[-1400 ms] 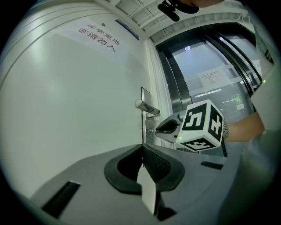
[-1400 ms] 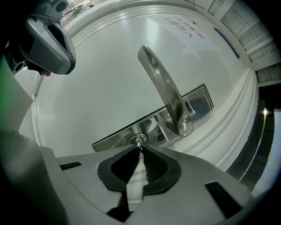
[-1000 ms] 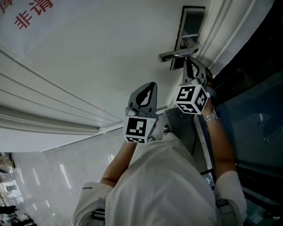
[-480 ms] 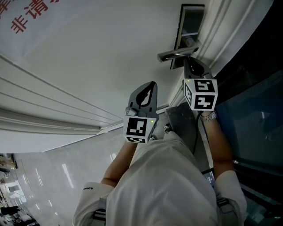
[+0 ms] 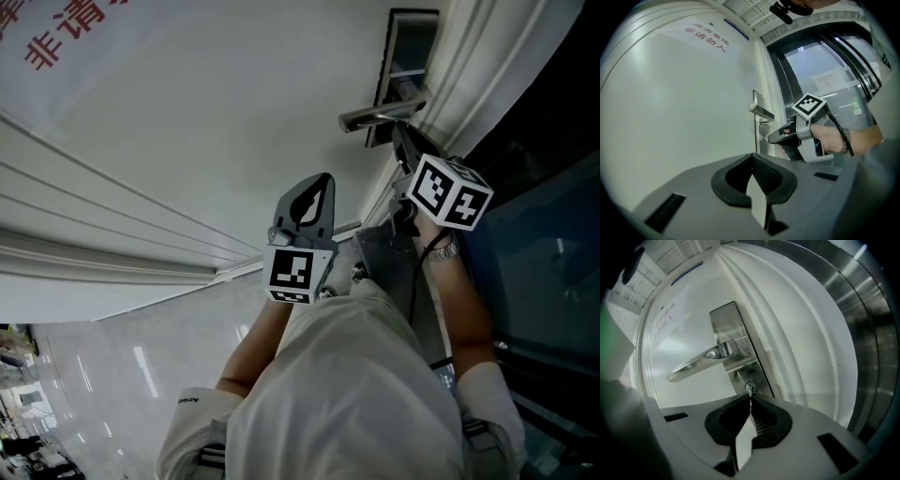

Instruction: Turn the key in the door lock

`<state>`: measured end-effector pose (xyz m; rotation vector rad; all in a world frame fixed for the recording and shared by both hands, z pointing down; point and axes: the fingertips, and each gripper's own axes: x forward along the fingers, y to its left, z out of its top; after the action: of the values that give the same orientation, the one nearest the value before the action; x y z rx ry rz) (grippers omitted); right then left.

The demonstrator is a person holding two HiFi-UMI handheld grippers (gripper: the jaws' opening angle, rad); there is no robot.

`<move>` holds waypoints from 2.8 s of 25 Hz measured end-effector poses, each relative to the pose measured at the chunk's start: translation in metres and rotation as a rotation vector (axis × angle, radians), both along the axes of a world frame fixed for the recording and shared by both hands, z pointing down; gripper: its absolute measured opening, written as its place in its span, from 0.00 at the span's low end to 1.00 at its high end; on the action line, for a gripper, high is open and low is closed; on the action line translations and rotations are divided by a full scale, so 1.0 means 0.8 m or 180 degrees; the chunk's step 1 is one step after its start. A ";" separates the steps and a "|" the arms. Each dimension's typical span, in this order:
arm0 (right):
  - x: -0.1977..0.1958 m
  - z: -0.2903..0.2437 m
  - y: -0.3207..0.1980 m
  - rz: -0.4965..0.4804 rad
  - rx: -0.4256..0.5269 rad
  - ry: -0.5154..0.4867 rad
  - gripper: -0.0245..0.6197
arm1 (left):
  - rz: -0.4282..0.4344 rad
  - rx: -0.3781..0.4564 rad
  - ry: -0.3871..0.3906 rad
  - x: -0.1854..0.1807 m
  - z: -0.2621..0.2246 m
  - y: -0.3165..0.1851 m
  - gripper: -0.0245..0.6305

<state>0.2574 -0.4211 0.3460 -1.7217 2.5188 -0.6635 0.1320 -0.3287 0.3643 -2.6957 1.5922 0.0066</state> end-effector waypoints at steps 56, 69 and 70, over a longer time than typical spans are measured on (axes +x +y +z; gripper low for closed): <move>-0.003 -0.003 0.024 -0.0382 0.0379 0.1181 0.20 | 0.0029 -0.0035 0.0005 0.012 0.011 0.004 0.05; -0.008 -0.007 0.024 -0.0188 0.1360 0.4087 0.22 | 0.0022 -0.0043 0.0011 0.011 0.010 0.004 0.05; -0.008 -0.007 0.025 -0.0168 0.1433 0.4241 0.22 | 0.0024 -0.0048 0.0011 0.011 0.011 0.005 0.05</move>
<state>0.2508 -0.4013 0.3400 -2.2379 2.8692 1.4487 0.1412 -0.3249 0.3727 -2.7143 1.5896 -0.0010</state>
